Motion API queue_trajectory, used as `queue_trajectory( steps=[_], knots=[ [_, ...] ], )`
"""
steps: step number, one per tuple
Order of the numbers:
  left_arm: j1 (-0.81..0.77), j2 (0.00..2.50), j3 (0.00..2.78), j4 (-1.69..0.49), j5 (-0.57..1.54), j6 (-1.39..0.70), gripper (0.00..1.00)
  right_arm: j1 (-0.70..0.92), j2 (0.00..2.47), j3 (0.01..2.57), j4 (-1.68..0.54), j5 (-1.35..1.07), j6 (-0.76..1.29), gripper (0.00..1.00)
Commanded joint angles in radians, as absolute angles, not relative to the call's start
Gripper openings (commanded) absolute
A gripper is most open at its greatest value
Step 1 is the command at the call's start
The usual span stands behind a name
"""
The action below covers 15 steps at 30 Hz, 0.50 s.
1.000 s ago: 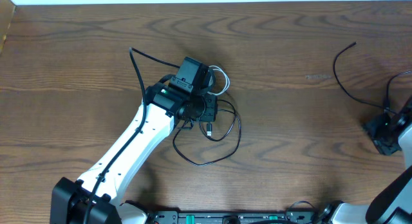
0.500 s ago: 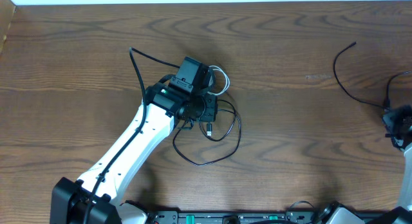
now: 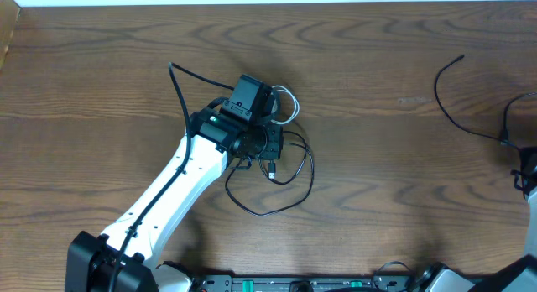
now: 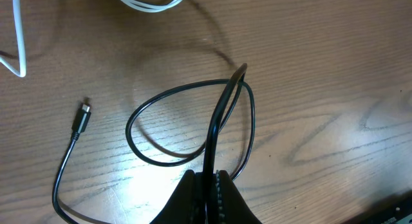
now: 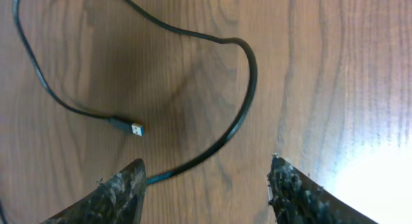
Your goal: Untangle cables
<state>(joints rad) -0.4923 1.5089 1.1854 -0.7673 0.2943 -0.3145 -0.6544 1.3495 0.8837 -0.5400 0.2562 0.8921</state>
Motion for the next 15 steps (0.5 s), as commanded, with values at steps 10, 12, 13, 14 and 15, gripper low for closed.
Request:
queue_trajectory(
  steps=[10,12,13,14,15],
  knots=[
    [-0.491,1.510,1.184,-0.775,0.307,-0.315,0.07,-0.661,1.520,0.871,-0.505,0.279,0.929,0.49],
    [-0.491,1.510,1.184,-0.776,0.307,-0.315,0.07,-0.661,1.520,0.871,-0.496,0.278,0.926,0.39],
    [-0.491,1.510,1.184,-0.776,0.307,-0.315,0.07,-0.661,1.517,0.871,-0.489,0.278,0.923,0.35],
    [-0.491,1.510,1.184,-0.777,0.307,-0.315,0.07,-0.661,1.515,0.871,-0.480,0.277,0.911,0.30],
    [-0.491,1.510,1.184,-0.777,0.307,-0.315,0.07,-0.661,1.512,0.871,-0.465,0.270,0.875,0.23]
  ],
)
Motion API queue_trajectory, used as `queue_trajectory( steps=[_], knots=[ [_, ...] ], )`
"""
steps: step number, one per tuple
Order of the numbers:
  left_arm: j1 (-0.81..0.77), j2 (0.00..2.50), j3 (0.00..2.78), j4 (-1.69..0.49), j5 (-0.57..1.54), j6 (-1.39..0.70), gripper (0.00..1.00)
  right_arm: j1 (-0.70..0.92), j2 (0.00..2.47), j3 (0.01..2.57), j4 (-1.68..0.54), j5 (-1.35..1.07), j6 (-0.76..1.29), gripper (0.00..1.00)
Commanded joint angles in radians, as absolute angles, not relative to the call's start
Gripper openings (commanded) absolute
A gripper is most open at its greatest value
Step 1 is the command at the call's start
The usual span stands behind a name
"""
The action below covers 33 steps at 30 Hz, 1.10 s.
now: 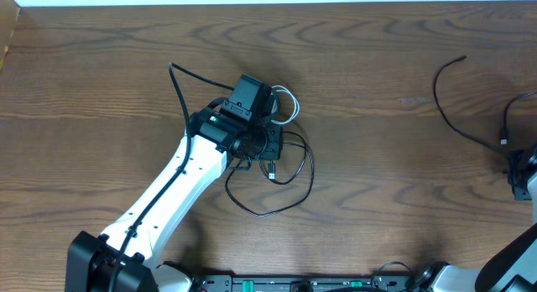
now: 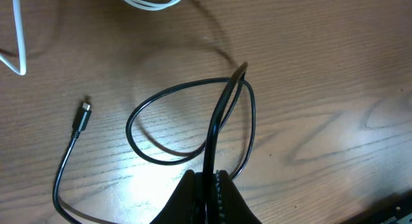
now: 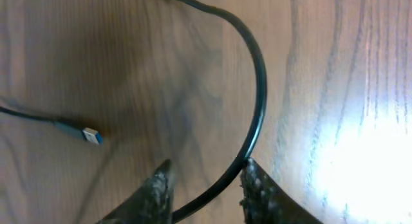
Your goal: Untangle cables
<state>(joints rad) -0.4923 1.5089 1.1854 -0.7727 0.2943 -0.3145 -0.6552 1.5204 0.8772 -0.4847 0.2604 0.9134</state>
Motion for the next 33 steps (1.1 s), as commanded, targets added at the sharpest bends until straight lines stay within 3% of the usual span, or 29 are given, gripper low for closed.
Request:
queue_trajectory(
  steps=[1,4,9,16,21,27,33],
  knots=[
    [-0.491,1.509,1.184,-0.777,0.307,-0.315,0.07,-0.661,1.511,0.871,-0.461,0.262,0.854,0.18],
    [-0.491,1.509,1.184,-0.777,0.307,-0.315,0.08,-0.661,1.511,0.871,-0.459,0.246,0.809,0.01],
    [-0.491,1.510,1.184,-0.777,0.307,-0.315,0.07,-0.661,1.504,0.872,-0.446,0.168,0.741,0.01],
    [-0.491,1.509,1.184,-0.777,0.307,-0.315,0.07,-0.660,1.438,0.921,-0.349,-0.170,0.431,0.01],
    [-0.491,1.509,1.184,-0.776,0.307,-0.315,0.07,-0.655,1.400,1.095,-0.455,-0.336,0.233,0.01],
    [-0.491,1.510,1.184,-0.776,0.307,-0.315,0.07,-0.619,1.397,1.359,-0.638,-0.089,0.196,0.01],
    [-0.491,1.510,1.184,-0.776,0.307,-0.315,0.07,-0.558,1.389,1.535,-0.654,0.145,0.075,0.01]
  ],
)
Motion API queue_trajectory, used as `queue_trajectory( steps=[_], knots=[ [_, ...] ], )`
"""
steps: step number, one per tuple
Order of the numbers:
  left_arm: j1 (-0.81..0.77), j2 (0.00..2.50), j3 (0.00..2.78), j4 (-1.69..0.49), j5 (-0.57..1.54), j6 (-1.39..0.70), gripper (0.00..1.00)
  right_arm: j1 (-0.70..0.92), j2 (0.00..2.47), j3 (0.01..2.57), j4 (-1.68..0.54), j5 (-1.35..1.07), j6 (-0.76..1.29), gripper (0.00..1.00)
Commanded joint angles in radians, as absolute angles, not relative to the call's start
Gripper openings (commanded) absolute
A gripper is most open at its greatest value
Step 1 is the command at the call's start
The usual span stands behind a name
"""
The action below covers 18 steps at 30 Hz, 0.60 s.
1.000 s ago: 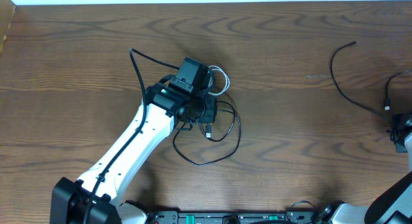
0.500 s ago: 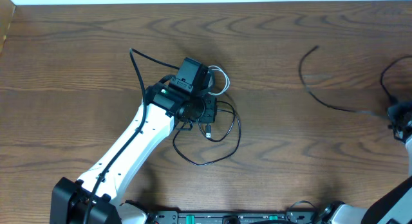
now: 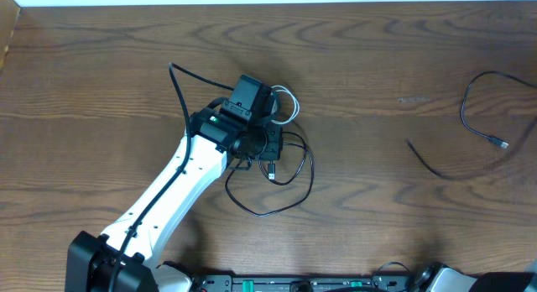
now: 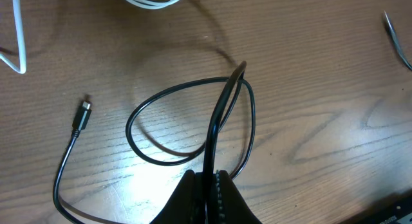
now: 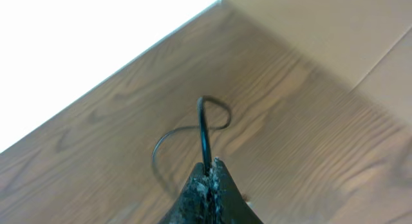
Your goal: Untangle cables
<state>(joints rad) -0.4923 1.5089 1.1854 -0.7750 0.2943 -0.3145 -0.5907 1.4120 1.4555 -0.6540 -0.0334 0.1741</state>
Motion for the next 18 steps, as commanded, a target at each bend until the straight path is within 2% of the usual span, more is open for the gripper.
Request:
queue_trajectory(
  steps=[1,6,9,14,17,18],
  knots=[
    [-0.491,1.509,1.184,-0.776,0.306,-0.315,0.07,-0.548,1.389,1.558,-0.651,0.188,0.052,0.01],
    [-0.491,1.509,1.184,-0.776,0.307,-0.315,0.07,-0.476,1.390,1.592,-0.491,0.466,-0.207,0.01],
    [-0.491,1.510,1.184,-0.776,0.306,-0.315,0.07,-0.440,1.391,1.592,-0.438,0.554,-0.276,0.01],
    [-0.491,1.509,1.184,-0.776,0.307,-0.315,0.07,-0.415,1.395,1.589,-0.573,0.396,-0.154,0.01],
    [-0.491,1.509,1.184,-0.777,0.307,-0.315,0.07,-0.419,1.408,1.587,-0.709,0.242,-0.017,0.09],
    [-0.491,1.510,1.184,-0.777,0.307,-0.315,0.07,-0.421,1.421,1.587,-0.766,0.202,0.029,0.18]
  ],
)
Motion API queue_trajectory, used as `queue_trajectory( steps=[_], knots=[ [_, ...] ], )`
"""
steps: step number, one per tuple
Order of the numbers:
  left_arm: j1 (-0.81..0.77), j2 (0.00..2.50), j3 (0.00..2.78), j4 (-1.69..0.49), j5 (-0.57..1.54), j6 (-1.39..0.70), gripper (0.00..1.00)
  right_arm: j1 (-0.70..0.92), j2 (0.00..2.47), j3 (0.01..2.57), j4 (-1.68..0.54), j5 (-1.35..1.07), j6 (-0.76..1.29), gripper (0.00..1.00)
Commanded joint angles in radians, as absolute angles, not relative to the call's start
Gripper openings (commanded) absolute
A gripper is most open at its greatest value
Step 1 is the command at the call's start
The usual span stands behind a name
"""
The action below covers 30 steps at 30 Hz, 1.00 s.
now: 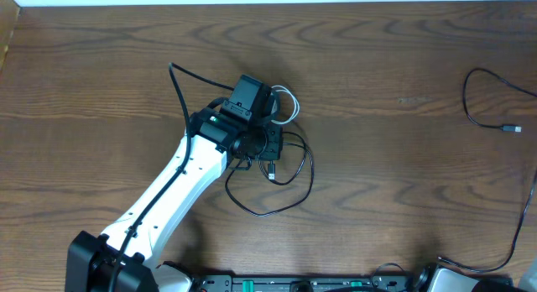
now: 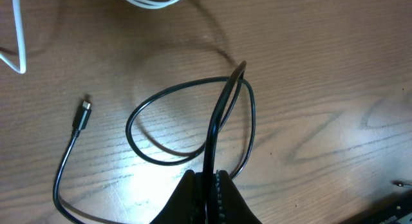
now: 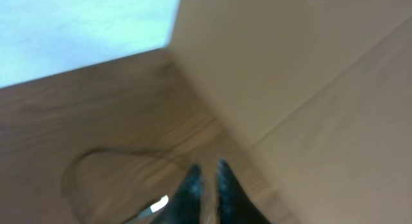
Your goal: Untangle cables
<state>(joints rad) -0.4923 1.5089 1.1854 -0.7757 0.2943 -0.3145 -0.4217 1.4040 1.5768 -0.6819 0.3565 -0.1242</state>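
Note:
My left gripper [image 2: 207,180] is shut on a strand of the black cable [image 2: 187,121], whose loop lies on the wood just ahead of the fingers; its small plug [image 2: 82,114] lies to the left. From overhead the left gripper [image 1: 270,146] sits over that loop [image 1: 289,179], beside a white cable [image 1: 289,104]. A second black cable [image 1: 470,82] lies at the far right, plug [image 1: 507,128] free, one strand [image 1: 513,254] trailing to the bottom edge. The right wrist view is blurred: the fingers [image 3: 192,185] stand a narrow gap apart over a faint loop [image 3: 80,166].
The white cable [image 2: 149,1] crosses the top of the left wrist view and runs down its left edge [image 2: 20,37]. The table's right edge meets a tan wall [image 3: 309,89]. The right arm is outside the overhead view.
The right-hand black cable has shifted further right, its tail now trailing to the bottom right. The right wrist view now faces the tan wall, its fingers slightly apart. The left arm is unchanged.
The right gripper was wide open over the right-hand cable, then narrower around a strand, then shut on it and raised. The cable has been carried toward the table's right edge. The left gripper stayed shut on the central cable throughout.

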Motion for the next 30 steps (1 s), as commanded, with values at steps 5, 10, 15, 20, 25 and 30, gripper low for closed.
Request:
queue_trajectory(
  steps=[5,10,15,20,25,30],
  knots=[
    [-0.491,1.509,1.184,-0.778,0.307,-0.315,0.07,-0.427,1.503,1.572,-0.882,0.189,0.074,0.36],
    [-0.491,1.509,1.184,-0.778,0.307,-0.315,0.07,-0.460,1.615,1.554,-0.933,0.215,0.075,0.42],
    [-0.491,1.510,1.184,-0.778,0.307,-0.315,0.07,-0.521,1.734,1.554,-0.981,0.218,0.139,0.43],
    [-0.491,1.509,1.184,-0.778,0.307,-0.315,0.07,-0.600,1.843,1.554,-0.999,0.217,0.165,0.45],
    [-0.491,1.510,1.184,-0.777,0.307,-0.315,0.07,-0.664,1.925,1.554,-0.993,0.185,0.171,0.52],
    [-0.491,1.510,1.184,-0.778,0.307,-0.315,0.08,-0.709,2.004,1.554,-0.958,0.113,0.156,0.54]
  ],
)
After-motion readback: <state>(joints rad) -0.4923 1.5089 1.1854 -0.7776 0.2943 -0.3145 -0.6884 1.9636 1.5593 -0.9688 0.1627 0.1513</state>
